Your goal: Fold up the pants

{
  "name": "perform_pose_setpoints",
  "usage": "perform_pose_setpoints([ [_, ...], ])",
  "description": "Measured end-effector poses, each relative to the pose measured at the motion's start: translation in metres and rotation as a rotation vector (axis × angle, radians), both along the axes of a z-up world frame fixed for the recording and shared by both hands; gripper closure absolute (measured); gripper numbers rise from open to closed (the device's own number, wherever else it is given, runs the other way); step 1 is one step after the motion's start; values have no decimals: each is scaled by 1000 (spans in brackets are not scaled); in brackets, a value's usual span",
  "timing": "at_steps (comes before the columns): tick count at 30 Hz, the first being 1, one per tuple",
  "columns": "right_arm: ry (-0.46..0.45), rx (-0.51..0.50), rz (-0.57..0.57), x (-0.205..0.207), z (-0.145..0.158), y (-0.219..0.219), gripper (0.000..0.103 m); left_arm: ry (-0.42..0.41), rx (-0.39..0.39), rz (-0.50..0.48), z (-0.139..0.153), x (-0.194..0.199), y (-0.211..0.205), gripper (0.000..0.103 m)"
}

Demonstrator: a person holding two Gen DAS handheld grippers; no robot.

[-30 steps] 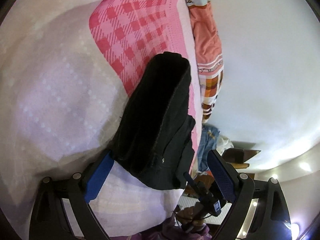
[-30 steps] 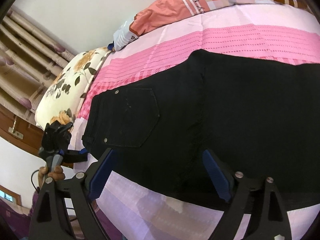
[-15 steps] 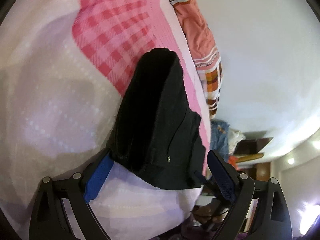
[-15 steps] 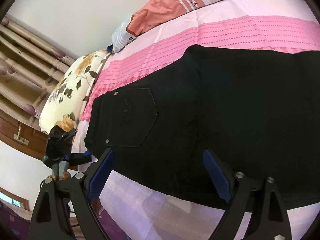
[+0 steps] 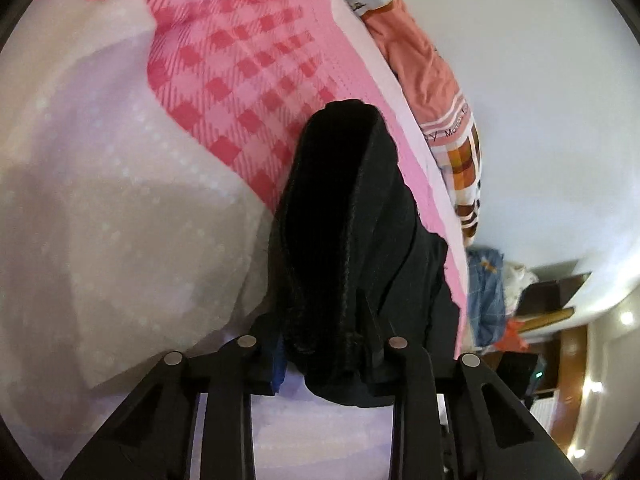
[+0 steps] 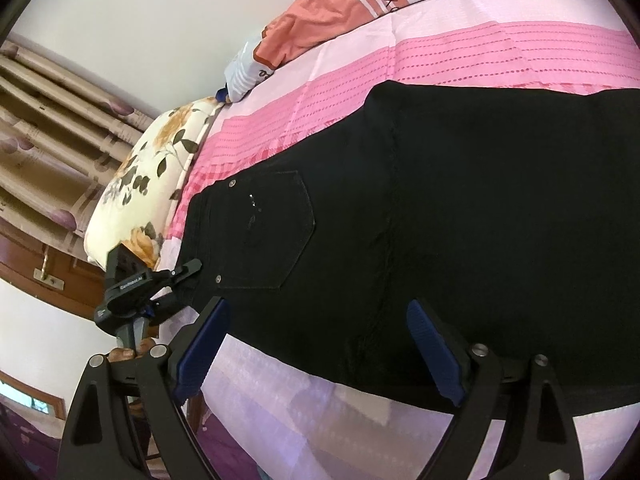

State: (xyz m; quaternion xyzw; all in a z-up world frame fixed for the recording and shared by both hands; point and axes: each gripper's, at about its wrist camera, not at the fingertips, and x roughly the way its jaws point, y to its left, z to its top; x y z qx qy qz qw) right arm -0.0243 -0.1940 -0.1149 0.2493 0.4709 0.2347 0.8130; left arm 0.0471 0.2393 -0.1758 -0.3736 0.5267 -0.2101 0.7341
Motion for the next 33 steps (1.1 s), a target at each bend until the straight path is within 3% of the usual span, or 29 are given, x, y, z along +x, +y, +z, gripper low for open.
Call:
perform_pose_setpoints([
  [8, -16, 6, -6, 1, 3, -3, 15, -153, 131, -14, 32, -9, -19, 77],
  [11, -17, 6, -24, -2, 2, -9, 15, -154, 103, 10, 32, -10, -15, 77],
  [20, -16, 47, -67, -6, 3, -26, 15, -244, 160, -3, 66, -20, -32, 77],
  [33, -38, 111, -138, -13, 11, -56, 15, -269, 151, -17, 99, -19, -54, 77],
])
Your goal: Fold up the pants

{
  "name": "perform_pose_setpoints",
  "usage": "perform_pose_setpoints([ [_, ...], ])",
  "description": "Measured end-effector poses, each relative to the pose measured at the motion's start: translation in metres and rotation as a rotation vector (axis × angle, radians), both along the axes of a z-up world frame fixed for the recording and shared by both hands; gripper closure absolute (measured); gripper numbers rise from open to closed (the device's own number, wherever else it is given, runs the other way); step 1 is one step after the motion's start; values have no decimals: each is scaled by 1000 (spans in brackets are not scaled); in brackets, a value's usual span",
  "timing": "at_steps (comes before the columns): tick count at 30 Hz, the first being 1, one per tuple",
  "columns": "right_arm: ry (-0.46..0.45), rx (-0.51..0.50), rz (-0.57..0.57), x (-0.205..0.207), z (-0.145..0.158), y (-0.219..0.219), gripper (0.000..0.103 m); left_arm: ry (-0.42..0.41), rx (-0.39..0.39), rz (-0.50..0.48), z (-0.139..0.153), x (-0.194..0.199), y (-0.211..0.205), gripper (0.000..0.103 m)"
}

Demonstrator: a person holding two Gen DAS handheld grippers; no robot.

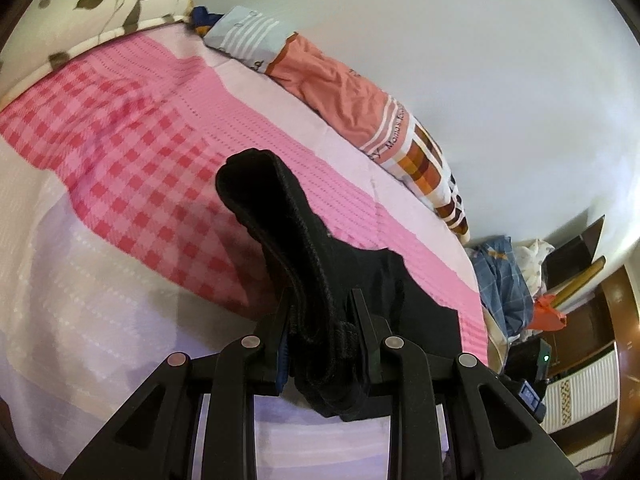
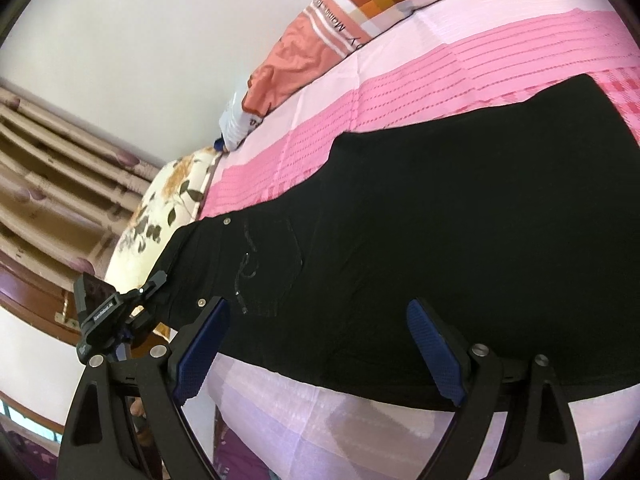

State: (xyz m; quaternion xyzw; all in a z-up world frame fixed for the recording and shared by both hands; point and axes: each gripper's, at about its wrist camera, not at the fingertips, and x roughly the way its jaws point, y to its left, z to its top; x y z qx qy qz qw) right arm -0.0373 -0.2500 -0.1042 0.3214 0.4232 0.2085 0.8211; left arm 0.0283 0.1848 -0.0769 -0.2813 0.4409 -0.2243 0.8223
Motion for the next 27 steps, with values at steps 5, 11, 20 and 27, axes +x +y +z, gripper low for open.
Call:
perform_pose_setpoints([
  [5, -21, 2, -13, -2, 6, -9, 15, -22, 5, -22, 18, 2, -18, 77],
  [11, -42, 16, -26, -3, 11, -21, 15, -60, 12, -59, 38, 5, -49, 77],
  [20, -31, 102, -69, -2, 8, -58, 15, -101, -15, -144, 57, 9, -113, 77],
  [27, -26, 150, -91, -2, 5, -86, 15, -97, -13, -270, 56, 4, -183, 77],
])
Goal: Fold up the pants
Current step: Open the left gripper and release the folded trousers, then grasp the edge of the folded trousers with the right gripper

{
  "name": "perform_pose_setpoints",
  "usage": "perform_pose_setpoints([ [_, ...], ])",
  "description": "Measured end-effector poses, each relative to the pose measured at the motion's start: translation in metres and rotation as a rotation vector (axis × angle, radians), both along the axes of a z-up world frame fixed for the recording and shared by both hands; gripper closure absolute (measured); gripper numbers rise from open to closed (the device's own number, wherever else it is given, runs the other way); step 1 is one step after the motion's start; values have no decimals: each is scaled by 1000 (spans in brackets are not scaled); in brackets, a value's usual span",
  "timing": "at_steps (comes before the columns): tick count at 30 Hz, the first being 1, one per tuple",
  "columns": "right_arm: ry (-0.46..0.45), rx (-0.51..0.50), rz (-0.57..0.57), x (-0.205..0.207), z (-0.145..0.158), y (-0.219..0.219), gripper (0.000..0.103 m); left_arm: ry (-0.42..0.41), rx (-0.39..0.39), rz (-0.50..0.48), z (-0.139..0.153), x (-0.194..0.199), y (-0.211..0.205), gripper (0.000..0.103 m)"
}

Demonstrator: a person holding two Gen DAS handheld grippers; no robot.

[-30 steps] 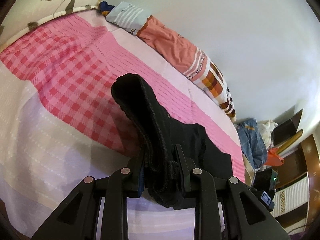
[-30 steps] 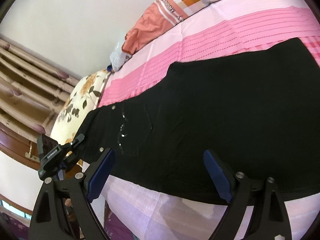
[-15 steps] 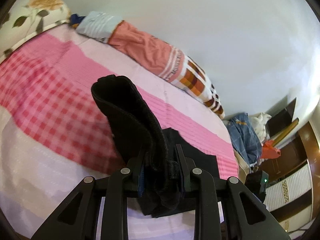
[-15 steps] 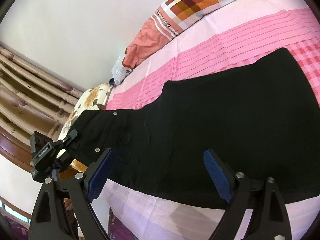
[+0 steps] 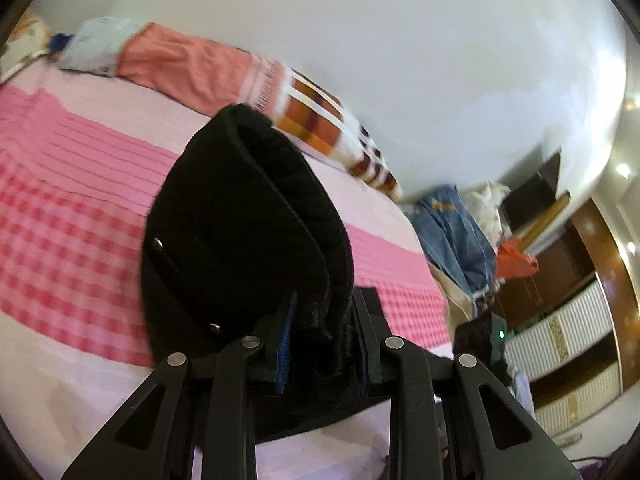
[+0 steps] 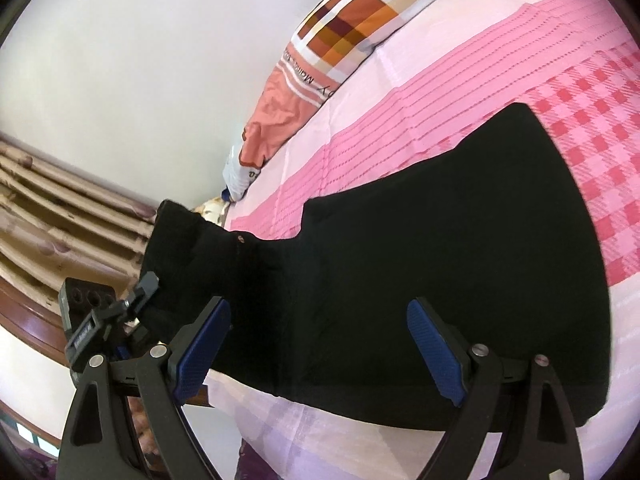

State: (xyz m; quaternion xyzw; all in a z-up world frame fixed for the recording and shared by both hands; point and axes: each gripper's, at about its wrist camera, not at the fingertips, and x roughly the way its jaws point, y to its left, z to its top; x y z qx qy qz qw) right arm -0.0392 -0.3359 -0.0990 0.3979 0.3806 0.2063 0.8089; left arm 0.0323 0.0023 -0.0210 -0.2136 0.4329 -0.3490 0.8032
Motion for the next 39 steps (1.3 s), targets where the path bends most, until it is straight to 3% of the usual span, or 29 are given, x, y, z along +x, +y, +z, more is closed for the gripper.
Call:
perform_pose_setpoints([
  [7, 18, 114, -12, 3, -10, -38, 15, 1, 31, -176, -11, -18, -80, 77],
  [13, 84, 267, 9, 17, -33, -56, 14, 85, 50, -284, -46, -36, -126, 81],
  [18, 124, 284, 43, 31, -41, -51, 14, -2, 93, -328, -31, -48, -138, 81],
  [23, 88, 177, 3, 25, -29, -63, 14, -54, 138, -287, -19, -52, -117, 81],
  [31, 70, 37, 71, 43, -33, -43, 14, 80, 146, -147, -48, -36, -58, 80],
  [34, 57, -72, 99, 51, -32, -28, 14, 107, 144, -116, -56, -37, -44, 80],
  [39, 17, -80, 202, 46, -32, -3, 13, 108, 159, -116, -61, -40, -38, 75],
])
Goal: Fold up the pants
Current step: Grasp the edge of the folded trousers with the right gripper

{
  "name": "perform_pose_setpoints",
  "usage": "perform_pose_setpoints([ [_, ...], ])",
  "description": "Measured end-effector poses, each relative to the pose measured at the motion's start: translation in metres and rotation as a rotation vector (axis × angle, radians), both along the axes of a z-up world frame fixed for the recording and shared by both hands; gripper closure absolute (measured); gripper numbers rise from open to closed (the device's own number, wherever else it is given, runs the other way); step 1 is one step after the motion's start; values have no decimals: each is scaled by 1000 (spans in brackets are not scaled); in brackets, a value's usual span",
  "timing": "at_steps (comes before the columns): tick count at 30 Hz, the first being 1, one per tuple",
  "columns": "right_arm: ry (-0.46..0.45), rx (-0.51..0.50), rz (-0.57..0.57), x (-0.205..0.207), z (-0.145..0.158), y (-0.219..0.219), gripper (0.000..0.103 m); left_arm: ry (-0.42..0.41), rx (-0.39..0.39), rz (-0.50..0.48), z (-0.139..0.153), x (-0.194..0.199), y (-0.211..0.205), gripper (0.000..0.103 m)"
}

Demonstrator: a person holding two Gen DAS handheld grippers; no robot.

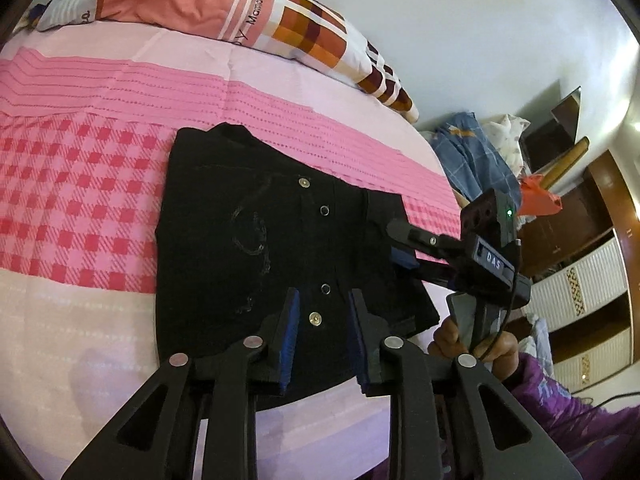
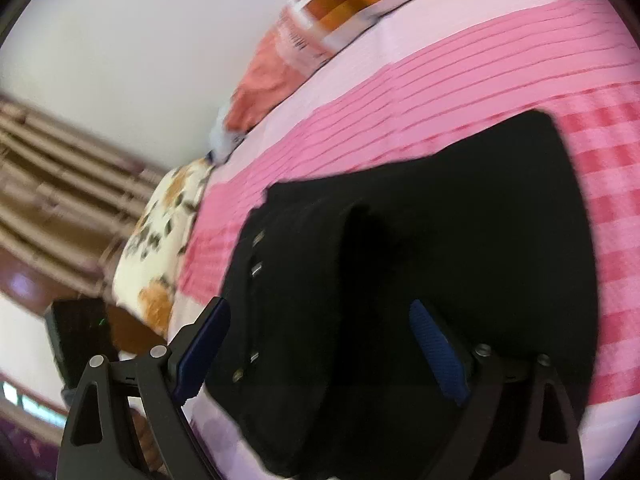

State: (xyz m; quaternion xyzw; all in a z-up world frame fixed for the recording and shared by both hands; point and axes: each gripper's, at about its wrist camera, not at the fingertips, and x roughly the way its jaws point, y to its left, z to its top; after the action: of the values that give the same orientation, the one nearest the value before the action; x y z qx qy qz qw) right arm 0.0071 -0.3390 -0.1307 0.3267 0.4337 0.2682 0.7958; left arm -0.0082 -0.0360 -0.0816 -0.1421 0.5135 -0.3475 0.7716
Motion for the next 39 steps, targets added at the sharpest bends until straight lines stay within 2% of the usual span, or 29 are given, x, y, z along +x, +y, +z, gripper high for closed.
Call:
perform_pose_setpoints([
  [2, 4, 44, 44, -3, -2, 7, 17, 3, 3, -7, 0, -1, -2, 72],
  [5, -18, 24, 57, -6, -4, 10, 26, 4, 13, -18, -1, -1, -7, 68],
  [7, 0, 27, 41, -4, -7, 6, 40, 9, 16, -23, -2, -1, -8, 65],
  [9, 15, 57, 33, 1, -10, 2, 46, 16, 18, -18, -4, 0, -9, 62],
  [11, 30, 27, 30, 4, -13, 3, 66, 29, 15, -10, -6, 2, -8, 60],
  [12, 57, -1, 30, 6, -18, 5, 83, 40, 11, -1, -7, 4, -7, 60],
  [15, 96, 92, -7, 5, -23, -2, 86, 66, 7, 23, -10, 7, -3, 58],
  [19, 91, 184, -40, -2, -12, -11, 91, 81, 6, 57, -10, 12, 4, 55],
  [28, 79, 205, -114, -9, 20, -48, 91, 52, 29, 59, 1, 14, 0, 47],
  [33, 107, 226, -202, -19, 15, -87, 91, 58, 37, 37, -2, 15, -10, 45],
  [39, 158, 261, -245, -25, -4, -105, 91, 62, 64, 3, -5, 14, -20, 45],
])
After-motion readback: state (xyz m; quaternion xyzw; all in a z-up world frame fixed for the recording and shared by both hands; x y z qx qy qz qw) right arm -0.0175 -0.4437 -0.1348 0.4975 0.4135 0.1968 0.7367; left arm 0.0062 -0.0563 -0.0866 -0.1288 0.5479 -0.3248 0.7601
